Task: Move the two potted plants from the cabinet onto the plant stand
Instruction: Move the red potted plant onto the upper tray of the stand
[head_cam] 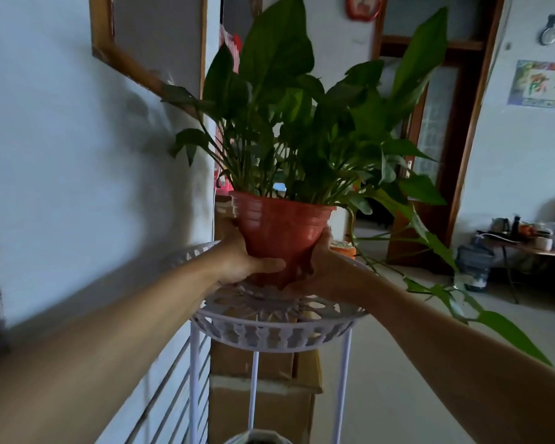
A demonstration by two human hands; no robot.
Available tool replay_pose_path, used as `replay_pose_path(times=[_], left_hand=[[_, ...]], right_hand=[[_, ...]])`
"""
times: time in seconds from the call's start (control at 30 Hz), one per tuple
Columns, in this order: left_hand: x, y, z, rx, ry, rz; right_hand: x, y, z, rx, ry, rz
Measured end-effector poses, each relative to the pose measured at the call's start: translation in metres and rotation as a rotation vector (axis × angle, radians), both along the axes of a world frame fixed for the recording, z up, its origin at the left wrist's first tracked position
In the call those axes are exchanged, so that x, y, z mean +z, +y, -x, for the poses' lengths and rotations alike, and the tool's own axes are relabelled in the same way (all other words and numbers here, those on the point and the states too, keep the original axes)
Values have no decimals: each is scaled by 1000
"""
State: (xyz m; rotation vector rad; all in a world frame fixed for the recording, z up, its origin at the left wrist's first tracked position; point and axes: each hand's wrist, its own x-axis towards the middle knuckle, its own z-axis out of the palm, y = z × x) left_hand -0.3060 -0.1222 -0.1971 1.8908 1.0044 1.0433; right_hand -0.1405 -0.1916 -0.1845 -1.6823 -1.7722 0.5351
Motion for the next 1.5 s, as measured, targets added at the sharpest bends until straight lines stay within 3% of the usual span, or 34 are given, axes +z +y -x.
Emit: replay_pose_path(times=[0.1, 1.0, 1.13, 1.33, 1.5], left_hand=[[0, 1, 3, 29, 17, -6], [10, -10, 8, 39, 303, 44], [10, -21, 10, 63, 331, 44], [11, -40, 19, 197, 290, 21], [3, -53, 12, 269, 244, -85]], right_hand=[[0, 3, -2, -14, -104, -22], [2, 8, 6, -59, -210, -1], [1, 0, 4, -68, -138, -56], [2, -21, 4, -41, 240, -128], [0, -35, 20, 14, 223, -277]])
